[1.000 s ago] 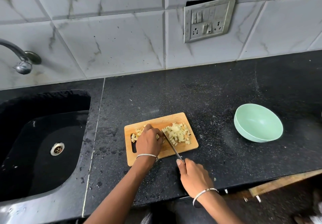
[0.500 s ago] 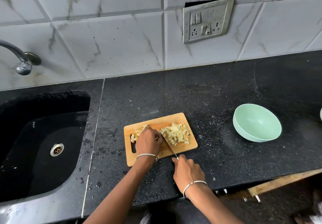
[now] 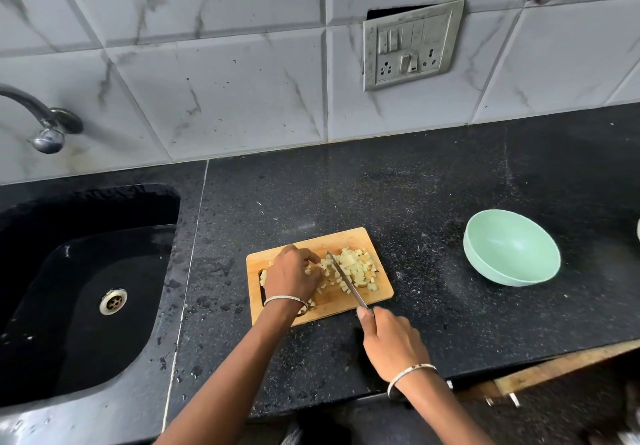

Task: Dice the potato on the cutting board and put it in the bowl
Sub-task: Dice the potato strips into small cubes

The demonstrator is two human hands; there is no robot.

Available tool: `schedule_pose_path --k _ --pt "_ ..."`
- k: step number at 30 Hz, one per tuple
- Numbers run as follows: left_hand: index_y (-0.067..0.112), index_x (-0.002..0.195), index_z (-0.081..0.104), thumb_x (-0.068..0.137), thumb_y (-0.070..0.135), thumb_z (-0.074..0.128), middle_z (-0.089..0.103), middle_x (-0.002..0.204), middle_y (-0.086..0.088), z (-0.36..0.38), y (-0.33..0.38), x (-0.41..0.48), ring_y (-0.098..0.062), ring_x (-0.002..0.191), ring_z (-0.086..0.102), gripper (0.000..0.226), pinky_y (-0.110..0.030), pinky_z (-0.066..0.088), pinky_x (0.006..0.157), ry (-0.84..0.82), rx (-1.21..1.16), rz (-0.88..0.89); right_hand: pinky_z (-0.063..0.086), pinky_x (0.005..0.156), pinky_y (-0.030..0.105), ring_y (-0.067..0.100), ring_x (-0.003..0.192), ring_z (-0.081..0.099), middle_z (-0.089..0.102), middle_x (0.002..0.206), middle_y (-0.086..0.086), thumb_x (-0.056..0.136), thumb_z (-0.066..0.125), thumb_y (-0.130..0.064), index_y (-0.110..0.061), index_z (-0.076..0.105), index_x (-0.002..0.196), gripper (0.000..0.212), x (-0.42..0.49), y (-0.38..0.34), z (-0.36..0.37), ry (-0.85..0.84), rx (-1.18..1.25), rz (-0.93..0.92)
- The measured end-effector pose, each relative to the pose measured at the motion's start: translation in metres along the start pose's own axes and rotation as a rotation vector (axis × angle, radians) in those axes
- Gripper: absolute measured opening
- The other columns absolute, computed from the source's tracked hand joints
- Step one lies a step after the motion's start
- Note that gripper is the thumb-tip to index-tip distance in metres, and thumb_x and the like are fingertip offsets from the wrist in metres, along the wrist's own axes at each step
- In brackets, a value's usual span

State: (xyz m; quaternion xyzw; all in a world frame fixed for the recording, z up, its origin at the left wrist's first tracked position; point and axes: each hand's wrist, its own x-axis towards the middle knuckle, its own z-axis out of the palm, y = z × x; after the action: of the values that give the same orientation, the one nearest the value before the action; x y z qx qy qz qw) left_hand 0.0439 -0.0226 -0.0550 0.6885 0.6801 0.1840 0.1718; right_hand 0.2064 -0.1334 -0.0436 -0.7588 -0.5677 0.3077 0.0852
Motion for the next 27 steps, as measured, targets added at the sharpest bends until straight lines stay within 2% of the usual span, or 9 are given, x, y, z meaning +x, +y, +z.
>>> schedule_pose_path --k 4,10,12,14,17,21,24,27 --pt "0.026 0.103 0.071 0.084 0.029 0.069 0.061 0.108 0.000 0.006 0.004 0.001 -0.021 0.090 0.063 0.020 -0.031 0.051 0.070 -0.004 0.046 0.029 0.043 0.070 0.039 0.035 0.097 0.061 0.063 0.100 0.008 0.102 0.024 -0.052 -0.021 0.054 0.097 0.043 0.006 -0.003 0.000 0.001 -0.034 -0.012" --pt "0.018 0.079 0.070 0.081 0.025 0.069 0.060 0.096 0.000 0.008 0.004 0.002 -0.022 0.079 0.061 0.007 -0.029 0.048 0.061 0.017 0.044 -0.002 0.046 0.074 0.041 0.035 0.097 0.061 0.062 0.100 0.008 0.101 0.025 -0.054 -0.023 0.049 0.088 0.041 0.004 -0.006 0.005 -0.090 -0.027 -0.021" --pt "0.018 0.078 0.069 0.080 0.024 0.070 0.059 0.096 0.000 0.006 0.001 0.002 -0.020 0.080 0.059 0.006 -0.028 0.045 0.062 0.014 0.012 -0.017 0.048 0.077 0.041 0.034 0.095 0.060 0.061 0.098 0.006 0.100 0.024 -0.057 -0.024 0.048 0.086 0.043 0.005 -0.004 0.003 -0.113 -0.017 -0.019" --pt "0.019 0.084 0.067 0.080 0.022 0.068 0.060 0.096 0.001 0.003 -0.004 0.001 -0.020 0.082 0.060 0.005 -0.030 0.046 0.064 0.039 -0.027 -0.003 0.047 0.074 0.039 0.032 0.093 0.060 0.061 0.097 0.006 0.100 0.024 -0.057 -0.025 0.049 0.087 0.043 0.007 -0.001 -0.003 -0.088 -0.015 -0.024" --pt "0.022 0.096 0.063 0.079 0.020 0.069 0.060 0.099 0.003 0.001 -0.005 0.003 -0.018 0.082 0.058 0.018 -0.031 0.048 0.068 0.061 -0.080 0.127 0.045 0.070 0.038 0.031 0.087 0.059 0.059 0.091 0.004 0.100 0.023 -0.057 -0.027 0.050 0.090 0.042 0.011 0.003 -0.016 -0.002 -0.018 -0.021" --pt "0.032 0.109 0.064 0.083 0.023 0.066 0.062 0.110 0.005 0.003 0.006 0.009 -0.021 0.095 0.056 0.027 -0.036 0.048 0.079 -0.011 0.009 0.314 0.046 0.071 0.039 0.036 0.094 0.063 0.063 0.101 0.009 0.101 0.024 -0.054 -0.023 0.055 0.102 0.044 0.014 0.006 -0.027 0.132 -0.084 0.032" --pt "0.034 0.115 0.065 0.085 0.036 0.065 0.064 0.116 0.006 0.010 0.013 0.011 -0.022 0.103 0.057 0.030 -0.038 0.049 0.083 -0.056 0.062 0.334 0.044 0.071 0.038 0.036 0.099 0.063 0.065 0.106 0.010 0.102 0.026 -0.049 -0.019 0.055 0.106 0.042 0.015 0.012 -0.028 0.162 -0.170 0.078" --pt "0.035 0.116 0.064 0.082 0.051 0.066 0.066 0.115 0.008 0.017 0.020 0.013 -0.020 0.106 0.057 0.038 -0.037 0.050 0.083 -0.092 0.105 0.326 0.044 0.074 0.039 0.036 0.101 0.062 0.064 0.107 0.010 0.102 0.028 -0.047 -0.019 0.056 0.105 0.040 0.015 0.016 -0.017 0.095 -0.122 0.091"
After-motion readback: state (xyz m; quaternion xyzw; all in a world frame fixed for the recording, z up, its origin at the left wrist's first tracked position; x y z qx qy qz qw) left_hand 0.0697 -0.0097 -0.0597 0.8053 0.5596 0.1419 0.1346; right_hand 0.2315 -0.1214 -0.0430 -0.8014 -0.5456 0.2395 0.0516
